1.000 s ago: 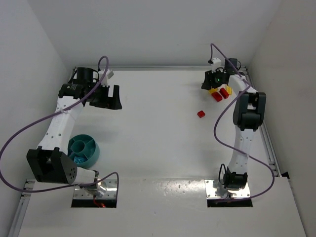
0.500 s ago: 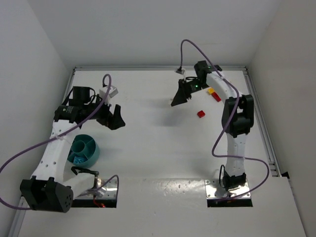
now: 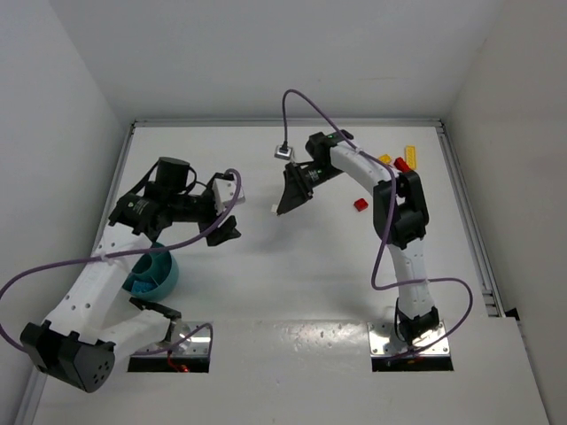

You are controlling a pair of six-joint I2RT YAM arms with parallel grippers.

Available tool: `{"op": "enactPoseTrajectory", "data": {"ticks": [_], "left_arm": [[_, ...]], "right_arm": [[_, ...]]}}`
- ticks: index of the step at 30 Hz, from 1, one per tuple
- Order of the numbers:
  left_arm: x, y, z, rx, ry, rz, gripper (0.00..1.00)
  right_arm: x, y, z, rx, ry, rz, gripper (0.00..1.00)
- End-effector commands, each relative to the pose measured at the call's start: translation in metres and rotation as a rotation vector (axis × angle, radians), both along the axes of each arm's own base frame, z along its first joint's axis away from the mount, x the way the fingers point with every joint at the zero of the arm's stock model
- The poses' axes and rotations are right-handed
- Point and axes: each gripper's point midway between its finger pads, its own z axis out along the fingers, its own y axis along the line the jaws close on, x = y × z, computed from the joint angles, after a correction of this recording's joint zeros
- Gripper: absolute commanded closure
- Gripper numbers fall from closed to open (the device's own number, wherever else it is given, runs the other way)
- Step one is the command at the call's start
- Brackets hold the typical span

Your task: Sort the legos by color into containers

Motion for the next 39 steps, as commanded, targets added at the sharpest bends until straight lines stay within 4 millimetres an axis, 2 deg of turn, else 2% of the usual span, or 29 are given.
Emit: {"op": "enactPoseTrajectory", "data": {"ticks": [1,5,6,10,15,16,18,25,28,29,38,39], "left_arm": [[0.010,-0.014,0.019,0.006,-0.131,-0.084,0.21],[0.014,-0.025,0.019,-0.018,-0.170,-0.093,0.24],[0.011,-0.028,0.023,-0.029,-0.181,-0.101,0.26],[0.004,-0.034,0.016,-0.025,-0.164,-0.131,0.26],[-0.001,-0.040,0.016,-0.024,-0.189,-0.171,0.27],[-0.003,-0.042,0.016,-0.025,-0.189,-0.180,0.27],[-0.004,-0.044,0.010,-0.014,-0.174,-0.186,0.27],[-0.003,-0.051,0.008,-0.012,-0.185,-0.191,0.28],[-0.001,-0.050,0.007,-0.006,-0.187,-0.184,0.36],[0.000,-0.049,0.007,-0.001,-0.189,-0.177,0.42],[-0.005,-0.041,-0.003,0.030,-0.189,-0.155,0.62],[-0.005,-0.039,0.000,0.032,-0.201,-0.146,0.67]], "right_arm": [[-0.015,0.017,0.042,0.079,0.032,0.029,0.75],[-0.025,0.029,0.046,0.075,0.040,0.063,0.76],[-0.024,0.030,0.049,0.080,0.032,0.062,0.76],[-0.030,0.040,0.054,0.071,0.051,0.083,0.76],[-0.040,0.050,0.054,0.070,0.073,0.116,0.76],[-0.040,0.050,0.060,0.088,0.063,0.120,0.76],[-0.044,0.053,0.060,0.088,0.063,0.131,0.76],[-0.053,0.057,0.059,0.079,0.061,0.148,0.76],[-0.057,0.058,0.057,0.074,0.069,0.156,0.76],[-0.057,0.058,0.057,0.074,0.069,0.156,0.76],[-0.060,0.056,0.062,0.079,0.061,0.157,0.76],[-0.060,0.056,0.062,0.079,0.061,0.157,0.76]]}}
